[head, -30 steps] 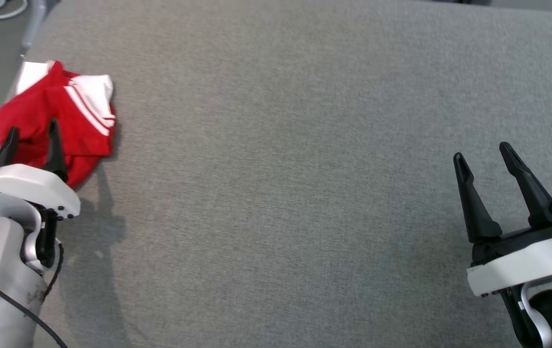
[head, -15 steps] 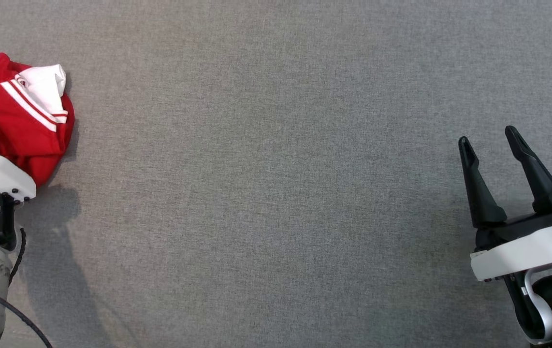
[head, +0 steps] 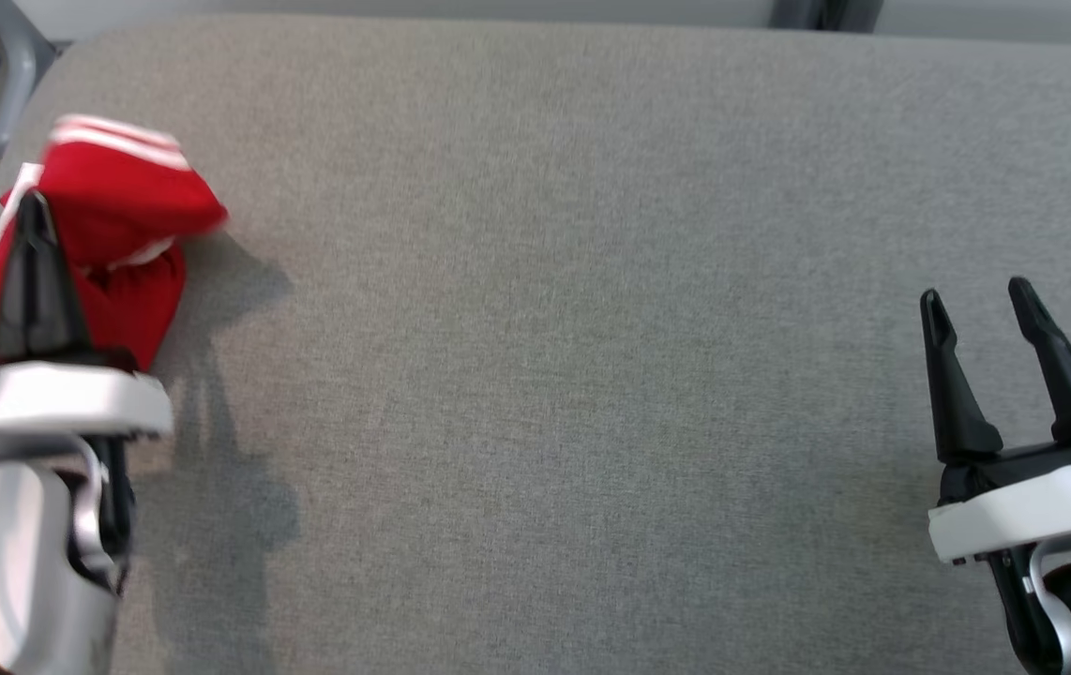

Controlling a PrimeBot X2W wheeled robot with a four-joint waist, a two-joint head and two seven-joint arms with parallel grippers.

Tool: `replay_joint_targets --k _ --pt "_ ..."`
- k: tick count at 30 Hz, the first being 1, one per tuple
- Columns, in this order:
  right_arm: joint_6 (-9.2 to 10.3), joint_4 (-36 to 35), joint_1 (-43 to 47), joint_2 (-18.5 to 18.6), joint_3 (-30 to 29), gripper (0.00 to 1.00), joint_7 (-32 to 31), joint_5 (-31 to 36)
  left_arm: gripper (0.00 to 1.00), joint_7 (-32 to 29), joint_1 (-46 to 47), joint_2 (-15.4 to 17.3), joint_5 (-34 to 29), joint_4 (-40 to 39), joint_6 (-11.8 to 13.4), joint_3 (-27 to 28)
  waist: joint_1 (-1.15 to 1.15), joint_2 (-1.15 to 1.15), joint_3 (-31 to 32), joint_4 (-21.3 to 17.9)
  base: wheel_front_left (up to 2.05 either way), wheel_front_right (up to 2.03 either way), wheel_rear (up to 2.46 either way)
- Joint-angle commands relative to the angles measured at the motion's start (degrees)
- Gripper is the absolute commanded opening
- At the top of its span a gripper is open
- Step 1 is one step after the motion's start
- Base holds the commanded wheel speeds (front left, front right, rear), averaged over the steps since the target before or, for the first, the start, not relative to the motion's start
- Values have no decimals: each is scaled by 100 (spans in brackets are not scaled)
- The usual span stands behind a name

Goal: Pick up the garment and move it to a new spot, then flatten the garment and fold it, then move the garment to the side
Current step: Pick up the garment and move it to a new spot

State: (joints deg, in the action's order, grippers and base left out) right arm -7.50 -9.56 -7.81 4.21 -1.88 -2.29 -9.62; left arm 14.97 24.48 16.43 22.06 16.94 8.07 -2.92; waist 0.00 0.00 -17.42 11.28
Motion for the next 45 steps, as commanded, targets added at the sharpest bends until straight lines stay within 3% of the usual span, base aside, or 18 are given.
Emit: replay_joint_targets --k 1,13,25,33,40,45 --pt "2 44 90 -3 -33 100 44 -2 0 20 -199 -13 -103 -215 72 -2 0 0 217 -72 0 0 0" --pt "2 203 553 -97 -33 100 125 -70 0 -512 -2178 -215 -417 -2182 590 -328 0 0 1003 -383 0 0 0" --pt "2 124 601 -116 44 100 24 -99 0 -914 -2306 -298 -566 -2915 582 -808 0 0 1117 -1005 0 0 0" --pt "2 155 477 -116 144 100 57 -210 0 -831 -1697 -585 -504 -2652 330 -1235 0 0 864 -1865 0 0 0" --pt "2 263 379 -117 181 100 213 -419 0 -714 -1020 -872 -476 -1735 52 -1607 0 0 461 -2573 0 0 0" --pt "2 397 336 -119 181 100 348 -546 0 -606 -557 -1024 -381 -1057 -107 -1735 0 0 236 -2806 0 0 0"
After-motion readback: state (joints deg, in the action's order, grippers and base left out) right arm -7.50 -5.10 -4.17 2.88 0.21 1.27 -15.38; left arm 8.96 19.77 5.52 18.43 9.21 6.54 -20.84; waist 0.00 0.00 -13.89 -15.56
